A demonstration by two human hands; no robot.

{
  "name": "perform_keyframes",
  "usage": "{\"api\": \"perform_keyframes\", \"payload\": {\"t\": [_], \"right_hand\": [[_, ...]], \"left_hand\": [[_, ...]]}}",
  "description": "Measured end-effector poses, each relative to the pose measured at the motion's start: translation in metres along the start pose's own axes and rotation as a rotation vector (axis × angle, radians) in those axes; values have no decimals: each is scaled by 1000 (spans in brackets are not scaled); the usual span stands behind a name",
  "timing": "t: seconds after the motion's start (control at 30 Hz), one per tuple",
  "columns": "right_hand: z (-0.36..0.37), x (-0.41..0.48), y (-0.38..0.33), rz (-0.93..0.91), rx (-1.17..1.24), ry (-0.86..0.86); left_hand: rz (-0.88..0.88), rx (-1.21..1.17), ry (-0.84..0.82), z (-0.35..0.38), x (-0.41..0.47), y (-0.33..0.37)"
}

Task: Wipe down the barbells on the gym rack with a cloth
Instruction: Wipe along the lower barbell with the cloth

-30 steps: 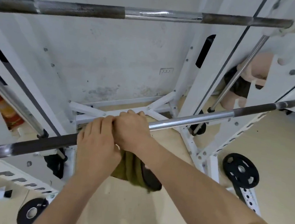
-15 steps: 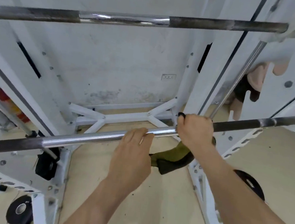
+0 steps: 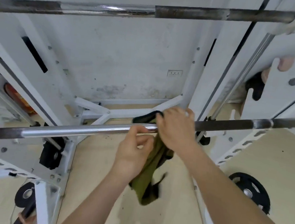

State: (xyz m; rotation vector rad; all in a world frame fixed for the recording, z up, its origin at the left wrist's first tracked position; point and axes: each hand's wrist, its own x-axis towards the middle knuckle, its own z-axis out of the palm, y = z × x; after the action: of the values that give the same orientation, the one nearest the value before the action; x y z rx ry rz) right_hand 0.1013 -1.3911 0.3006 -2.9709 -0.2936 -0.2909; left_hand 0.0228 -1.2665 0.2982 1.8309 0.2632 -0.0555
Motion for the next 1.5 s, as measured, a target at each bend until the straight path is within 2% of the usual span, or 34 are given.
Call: {"api": "perform_keyframes", "payload": {"t": [0.07, 0.1, 0.2, 0.23, 0.33, 0.4, 0.53, 0.67, 0.73, 0.77, 0.83, 0.87, 0.9, 0.97, 1.0, 1.03, 1.1, 1.23, 1.33, 1.43, 1.5], "right_hand": [[-9, -6, 29, 80, 108, -22], [-16, -8, 34, 86, 249, -30], [-47, -20, 25, 199, 872, -104], [-57, -25, 22, 240, 1016, -120], [-74, -37, 24, 256, 1242, -197], [-86, -35, 32, 252, 1199, -154], [-108, -16, 61, 258, 1001, 41], [-127, 23, 70, 284, 1094, 188], [-131, 52, 71, 324, 1137, 262], [-129, 64, 72, 356, 1032, 224], [-117, 66, 70, 343, 570, 20], [-106, 57, 67, 282, 387, -49], [-95, 41, 63, 180, 301, -98], [-67, 11, 51, -49, 231, -271], [-49, -1, 48, -131, 123, -357], [-33, -7, 46, -186, -12, -368], [-15, -8, 43, -190, -165, -193], [-4, 5, 20, -174, -186, -131], [1, 9, -32, -251, -50, -26], [16, 14, -82, -309, -16, -183], [10, 15, -84, -326, -27, -230]], "left_hand": [[29, 12, -66, 24, 1, 10], [46, 25, -90, 32, 1, 15], [28, -108, -101, 41, 0, 25], [19, -155, -78, 40, -1, 26], [73, -116, -17, 30, -1, 27], [107, -91, -32, 18, 0, 26], [161, -212, -150, -4, -1, 46], [371, 42, 2, 4, 22, 93], [396, 92, 76, 11, 46, 112], [374, 125, 90, 14, 60, 115], [343, 338, 102, 15, 80, 106], [345, 490, 120, 12, 84, 95], [369, 597, 136, 7, 82, 81], [460, 694, 108, 0, 67, 51], [511, 749, 63, -3, 58, 37], [549, 825, 4, -3, 47, 28], [588, 954, -87, 1, 32, 21], [569, 1124, -99, 8, 33, 29], [403, 1191, -65, -18, 37, 21], [359, 1283, 48, -56, 33, 9], [397, 1350, 32, -64, 33, 7]]}}
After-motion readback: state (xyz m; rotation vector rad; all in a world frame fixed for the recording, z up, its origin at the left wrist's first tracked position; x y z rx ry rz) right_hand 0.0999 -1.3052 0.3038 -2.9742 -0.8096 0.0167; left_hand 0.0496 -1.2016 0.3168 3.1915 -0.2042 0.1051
